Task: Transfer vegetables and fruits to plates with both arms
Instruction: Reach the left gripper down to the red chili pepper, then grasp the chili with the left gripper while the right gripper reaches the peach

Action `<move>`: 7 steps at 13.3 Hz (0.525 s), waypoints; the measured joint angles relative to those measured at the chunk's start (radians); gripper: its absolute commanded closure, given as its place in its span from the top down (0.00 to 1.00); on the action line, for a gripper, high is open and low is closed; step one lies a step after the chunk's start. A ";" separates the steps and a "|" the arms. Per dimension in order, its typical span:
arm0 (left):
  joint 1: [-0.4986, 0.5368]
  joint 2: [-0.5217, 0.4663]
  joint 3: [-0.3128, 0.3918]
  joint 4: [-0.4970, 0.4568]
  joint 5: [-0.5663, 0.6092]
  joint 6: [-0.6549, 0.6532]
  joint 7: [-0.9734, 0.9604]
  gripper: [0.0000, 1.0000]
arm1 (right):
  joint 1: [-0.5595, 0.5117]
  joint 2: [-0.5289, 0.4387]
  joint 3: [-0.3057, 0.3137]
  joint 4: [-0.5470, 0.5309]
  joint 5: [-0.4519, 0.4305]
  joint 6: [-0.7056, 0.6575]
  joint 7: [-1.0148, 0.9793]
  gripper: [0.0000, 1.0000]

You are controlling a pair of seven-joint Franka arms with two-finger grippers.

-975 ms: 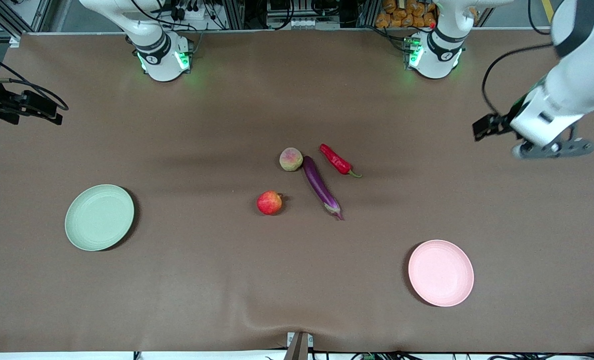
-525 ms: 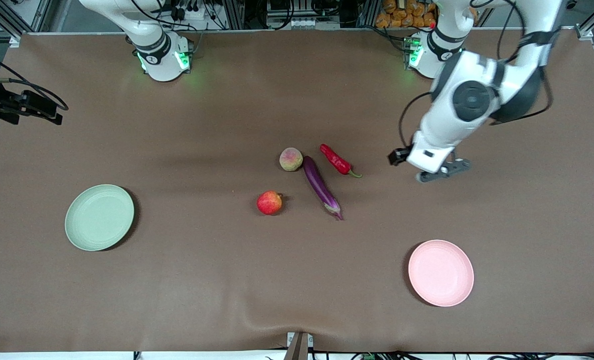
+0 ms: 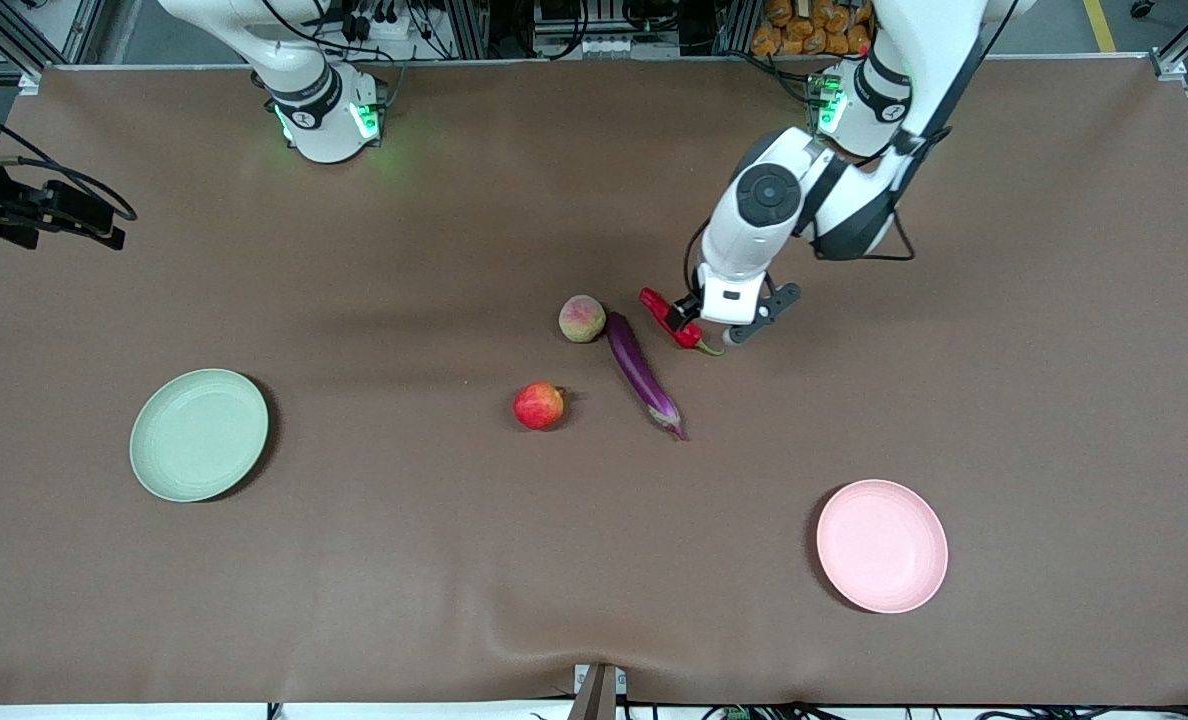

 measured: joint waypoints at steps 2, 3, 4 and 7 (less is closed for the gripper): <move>-0.008 0.049 0.000 0.000 0.041 0.038 -0.058 0.97 | 0.000 0.000 0.000 0.000 0.001 0.000 0.000 1.00; -0.013 0.070 0.000 0.001 0.049 0.055 -0.077 0.95 | 0.000 0.000 0.001 0.000 0.001 0.000 0.000 1.00; -0.021 0.092 0.001 0.000 0.052 0.082 -0.094 0.95 | 0.000 0.000 0.002 0.000 0.002 0.000 0.000 1.00; -0.047 0.151 0.003 0.001 0.052 0.133 -0.126 0.85 | 0.013 0.011 0.014 -0.001 0.009 0.008 0.002 1.00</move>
